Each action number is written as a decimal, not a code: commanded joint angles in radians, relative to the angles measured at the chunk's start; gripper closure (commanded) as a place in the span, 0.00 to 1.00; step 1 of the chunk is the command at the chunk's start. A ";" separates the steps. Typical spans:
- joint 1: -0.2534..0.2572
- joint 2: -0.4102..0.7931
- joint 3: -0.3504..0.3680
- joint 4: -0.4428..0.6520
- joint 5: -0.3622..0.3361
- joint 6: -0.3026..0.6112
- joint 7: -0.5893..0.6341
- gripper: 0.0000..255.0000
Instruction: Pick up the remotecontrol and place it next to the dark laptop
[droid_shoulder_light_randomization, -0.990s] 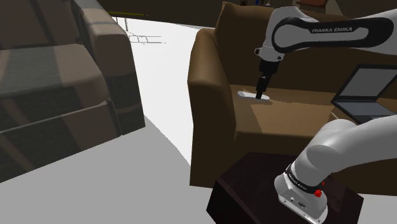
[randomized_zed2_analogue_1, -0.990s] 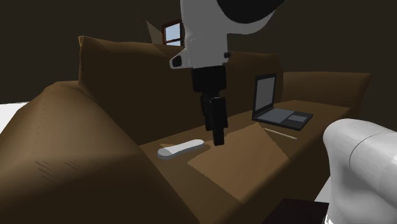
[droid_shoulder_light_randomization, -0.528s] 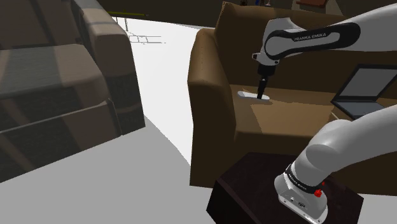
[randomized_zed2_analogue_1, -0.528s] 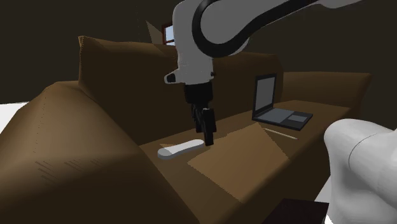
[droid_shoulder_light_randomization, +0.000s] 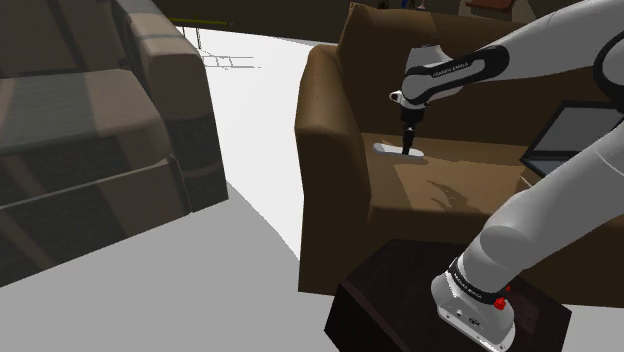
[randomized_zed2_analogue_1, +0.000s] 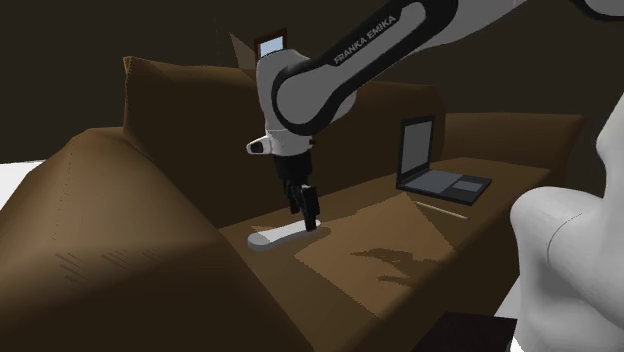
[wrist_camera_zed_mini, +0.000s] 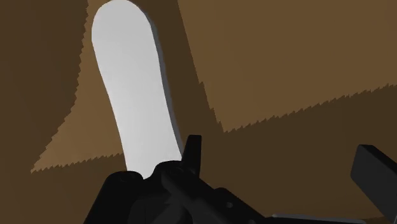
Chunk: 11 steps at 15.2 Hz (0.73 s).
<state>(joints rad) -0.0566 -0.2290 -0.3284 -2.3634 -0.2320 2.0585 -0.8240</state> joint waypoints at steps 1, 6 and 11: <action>-0.005 0.067 -0.024 0.037 -0.005 0.040 -0.065 0.00; -0.021 0.256 -0.063 0.157 0.019 0.131 -0.218 0.00; -0.034 0.327 -0.068 0.174 0.035 0.189 -0.260 0.00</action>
<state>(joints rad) -0.0888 0.0897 -0.3958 -2.1843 -0.1988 2.2336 -1.0800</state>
